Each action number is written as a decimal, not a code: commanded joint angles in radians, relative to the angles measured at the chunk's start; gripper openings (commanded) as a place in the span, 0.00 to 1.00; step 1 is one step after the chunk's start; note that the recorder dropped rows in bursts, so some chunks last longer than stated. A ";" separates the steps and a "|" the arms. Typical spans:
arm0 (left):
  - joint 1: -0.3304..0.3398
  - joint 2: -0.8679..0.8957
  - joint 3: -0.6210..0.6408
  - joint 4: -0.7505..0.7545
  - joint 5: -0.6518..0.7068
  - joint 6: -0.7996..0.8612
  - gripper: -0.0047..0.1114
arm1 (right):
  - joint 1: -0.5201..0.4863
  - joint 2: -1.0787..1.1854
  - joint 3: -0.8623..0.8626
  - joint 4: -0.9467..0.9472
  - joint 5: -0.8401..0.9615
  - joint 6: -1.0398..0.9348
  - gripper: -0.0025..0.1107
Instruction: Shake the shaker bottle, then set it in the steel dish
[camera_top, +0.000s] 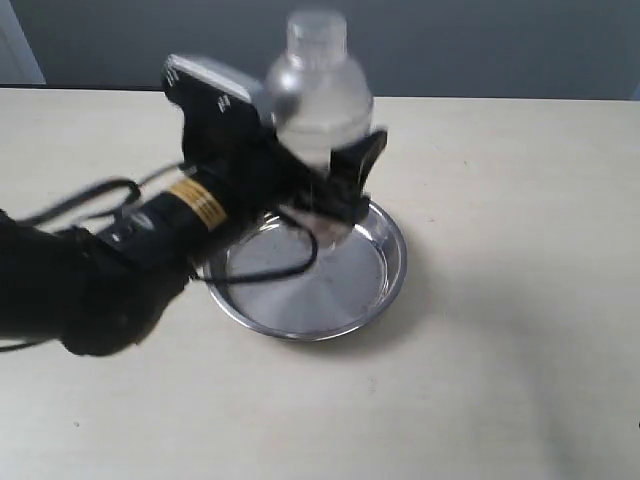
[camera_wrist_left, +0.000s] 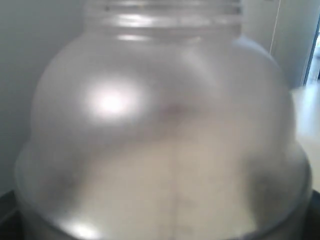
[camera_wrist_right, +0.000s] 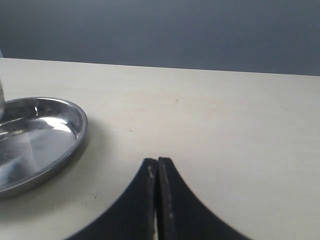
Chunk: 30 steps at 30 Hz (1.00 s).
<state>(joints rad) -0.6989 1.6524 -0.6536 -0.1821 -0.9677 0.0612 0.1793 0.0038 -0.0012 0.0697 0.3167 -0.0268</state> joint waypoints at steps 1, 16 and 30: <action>0.006 -0.200 -0.081 -0.010 0.133 0.055 0.04 | 0.000 -0.004 0.001 -0.005 -0.010 0.001 0.02; 0.038 0.048 0.051 0.114 -0.152 -0.177 0.04 | 0.000 -0.004 0.001 -0.005 -0.012 0.001 0.02; 0.038 0.088 0.051 -0.041 -0.145 -0.089 0.04 | 0.000 -0.004 0.001 -0.005 -0.012 0.001 0.02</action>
<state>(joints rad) -0.6610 1.7454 -0.5990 -0.1740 -1.0769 -0.0255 0.1793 0.0038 -0.0012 0.0697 0.3181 -0.0251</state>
